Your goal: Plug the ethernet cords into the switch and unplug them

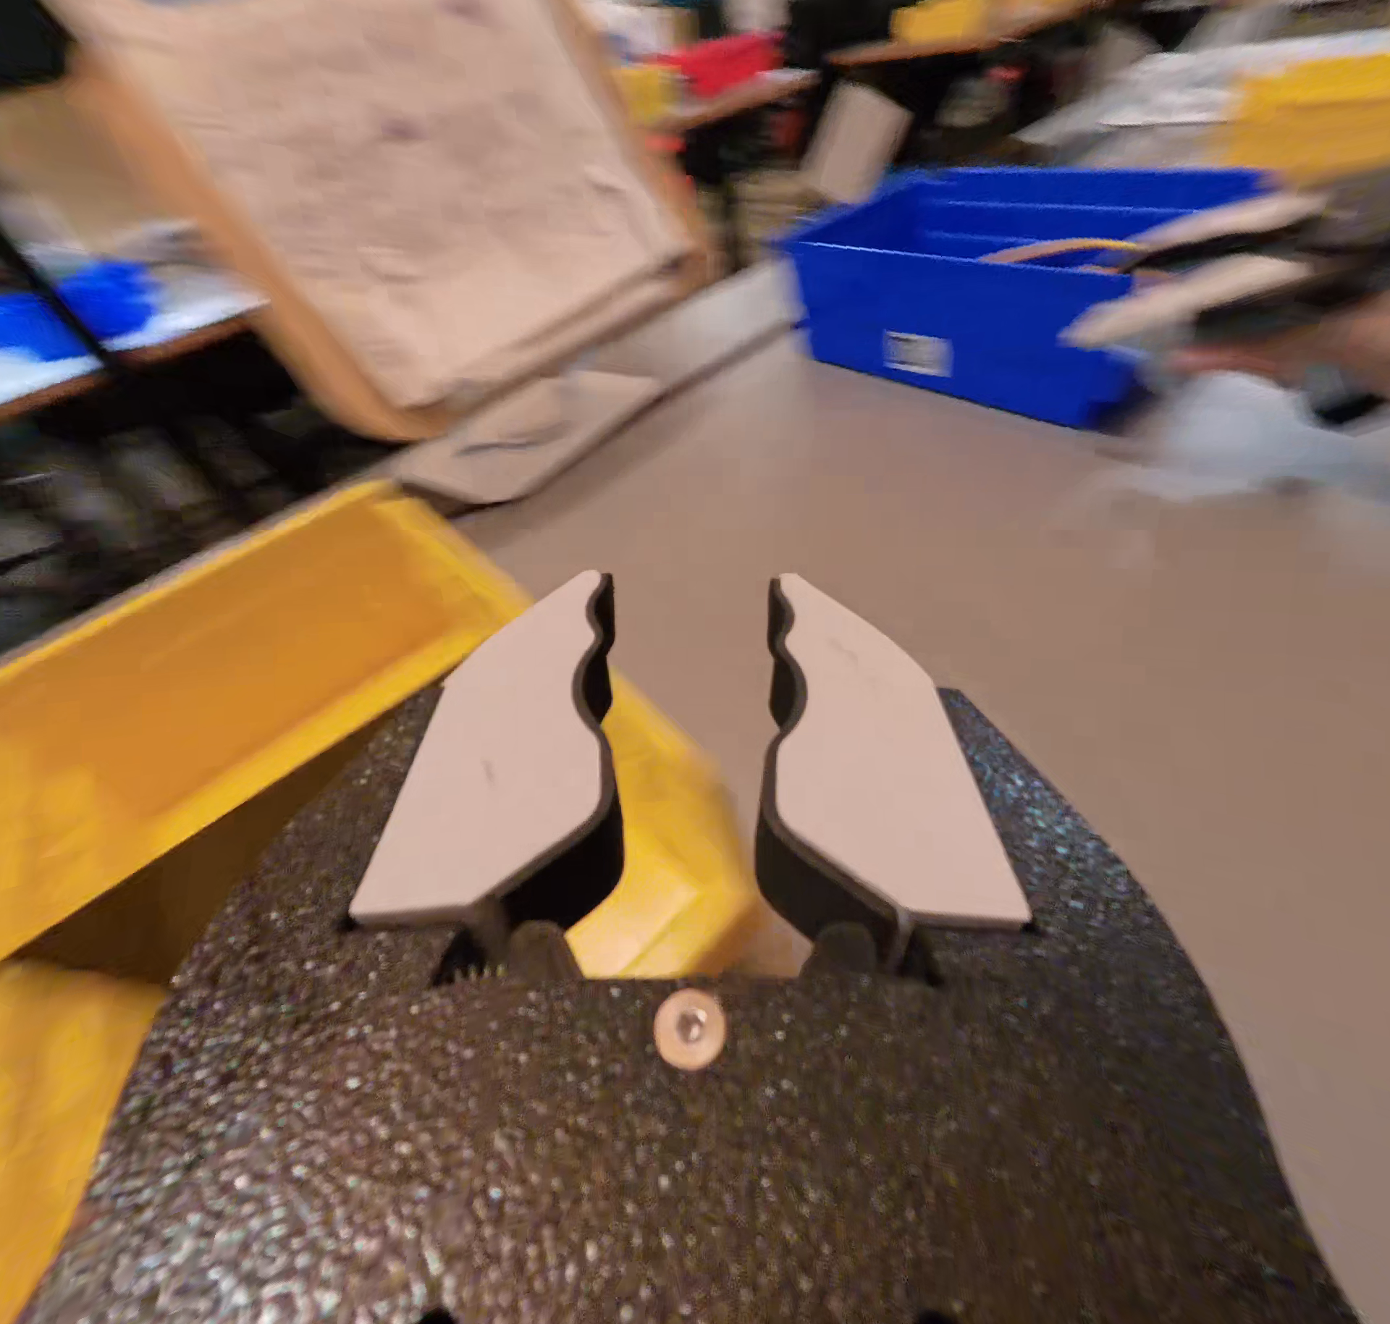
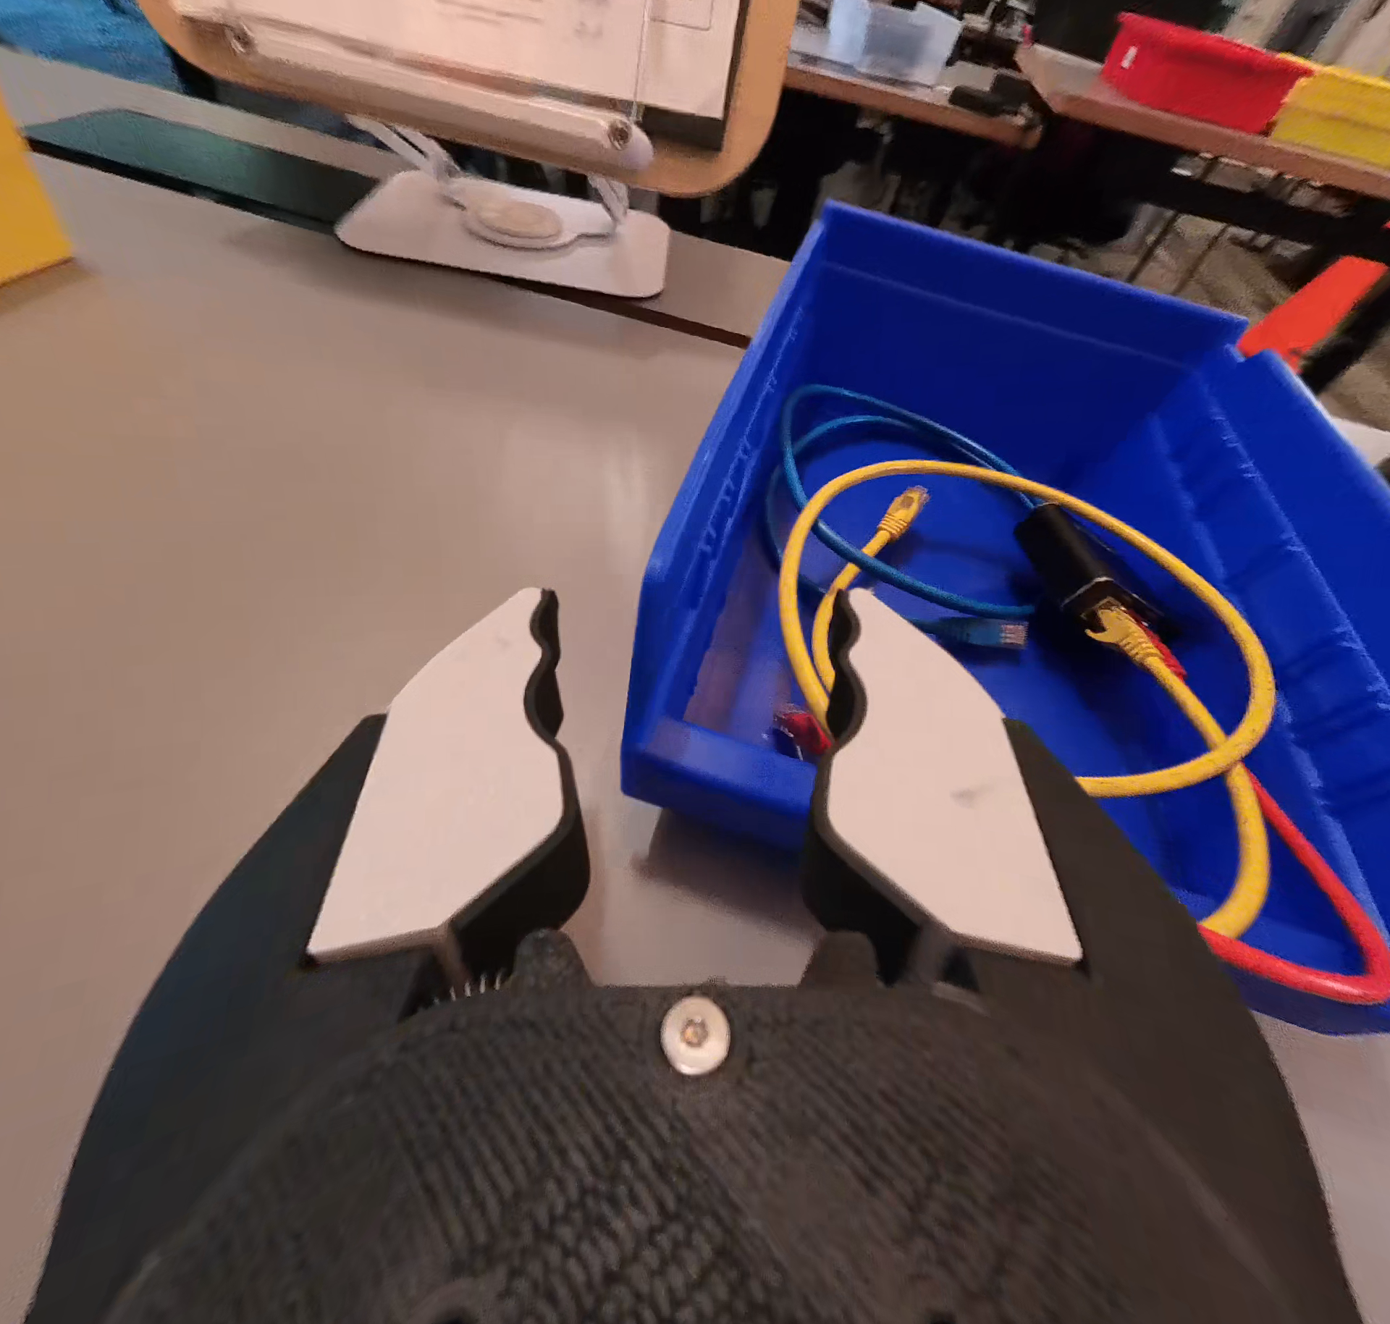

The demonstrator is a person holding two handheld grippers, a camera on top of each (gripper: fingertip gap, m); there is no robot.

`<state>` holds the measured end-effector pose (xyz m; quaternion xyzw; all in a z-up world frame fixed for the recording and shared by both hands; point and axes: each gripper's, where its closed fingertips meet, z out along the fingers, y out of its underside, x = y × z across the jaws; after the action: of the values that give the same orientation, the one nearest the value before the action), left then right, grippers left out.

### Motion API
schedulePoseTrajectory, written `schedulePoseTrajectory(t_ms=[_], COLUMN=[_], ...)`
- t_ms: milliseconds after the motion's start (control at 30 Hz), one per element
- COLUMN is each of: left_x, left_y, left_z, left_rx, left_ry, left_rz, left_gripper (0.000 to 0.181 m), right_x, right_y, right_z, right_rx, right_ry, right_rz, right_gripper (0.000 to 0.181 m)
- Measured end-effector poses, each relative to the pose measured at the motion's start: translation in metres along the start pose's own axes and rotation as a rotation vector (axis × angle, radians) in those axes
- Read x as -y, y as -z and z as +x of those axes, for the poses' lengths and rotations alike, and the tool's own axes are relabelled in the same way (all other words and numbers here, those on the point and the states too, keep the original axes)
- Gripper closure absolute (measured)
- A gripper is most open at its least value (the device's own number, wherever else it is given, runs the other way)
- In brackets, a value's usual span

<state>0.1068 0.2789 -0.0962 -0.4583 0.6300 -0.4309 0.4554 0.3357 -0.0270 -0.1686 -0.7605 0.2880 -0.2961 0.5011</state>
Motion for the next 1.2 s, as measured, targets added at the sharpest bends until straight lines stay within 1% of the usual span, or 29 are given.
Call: schedulePoseTrajectory(t_ms=[67,100,133,167,200,267,300,333,367,433,500,567,633,733,867,933,1033,1133,1167,1200], left_x=[-0.009,-0.020,-0.034,-0.049,-0.065,-0.094,-0.106,-0.117,-0.124,-0.128,-0.133,-0.133,-0.131,-0.128,-0.113,-0.102,-0.088,-0.076,-0.071,-0.067], left_y=[0.031,0.049,0.064,0.075,0.080,0.079,0.076,0.072,0.067,0.063,0.068,0.070,0.069,0.068,0.070,0.070,0.069,0.068,0.069,0.071], left_z=[-0.068,-0.099,-0.123,-0.142,-0.155,-0.170,-0.173,-0.174,-0.174,-0.175,-0.178,-0.175,-0.172,-0.166,-0.158,-0.154,-0.147,-0.143,-0.143,-0.143], left_rx=[0.307,0.448,0.551,0.610,0.632,0.618,0.599,0.573,0.540,0.517,0.534,0.528,0.534,0.559,0.590,0.597,0.596,0.592,0.595,0.602], left_ry=[0.019,0.018,0.013,0.015,0.031,0.109,0.161,0.213,0.264,0.352,0.388,0.366,0.384,0.459,0.443,0.439,0.420,0.403,0.396,0.389], left_rz=[-0.009,-0.032,-0.065,-0.097,-0.125,-0.154,-0.160,-0.167,-0.158,-0.106,-0.106,-0.140,-0.142,-0.112,-0.124,-0.120,-0.109,-0.072,-0.054,-0.037], left_gripper=[0.138,0.136,0.133,0.129,0.128,0.123,0.121,0.121,0.125,0.151,0.176,0.176,0.176,0.177,0.177,0.177,0.177,0.177,0.177,0.177], right_x=[-0.007,-0.008,-0.008,-0.008,-0.006,-0.005,-0.006,-0.006,-0.006,-0.005,-0.006,-0.005,-0.002,0.004,0.014,0.019,0.027,0.035,0.037,0.040], right_y=[-0.008,-0.011,-0.013,-0.013,-0.014,-0.015,-0.016,-0.018,-0.020,-0.020,-0.019,-0.017,-0.015,-0.013,-0.012,-0.012,-0.010,-0.009,-0.008,-0.006], right_z=[0.003,0.004,0.005,0.006,0.006,0.003,0.000,-0.002,-0.002,-0.003,-0.005,-0.014,-0.030,-0.066,-0.127,-0.158,-0.205,-0.250,-0.266,-0.285], right_rx=[-0.050,-0.065,-0.074,-0.082,-0.082,-0.075,-0.071,-0.088,-0.102,-0.113,-0.127,-0.122,-0.122,-0.119,-0.068,-0.012,0.098,0.172,0.204,0.260], right_ry=[0.045,0.063,0.067,0.069,0.083,0.127,0.167,0.199,0.192,0.134,0.077,0.025,0.006,-0.007,-0.005,-0.014,-0.083,-0.110,-0.102,-0.096], right_rz=[-0.034,-0.034,-0.028,-0.017,0.002,-0.005,-0.015,-0.028,-0.028,-0.024,-0.018,-0.011,-0.001,0.014,0.023,0.027,0.027,0.024,0.024,0.027], right_gripper=[0.117,0.123,0.129,0.139,0.142,0.153,0.165,0.171,0.172,0.174,0.175,0.176,0.176,0.176,0.176,0.175,0.174,0.172,0.170,0.163])
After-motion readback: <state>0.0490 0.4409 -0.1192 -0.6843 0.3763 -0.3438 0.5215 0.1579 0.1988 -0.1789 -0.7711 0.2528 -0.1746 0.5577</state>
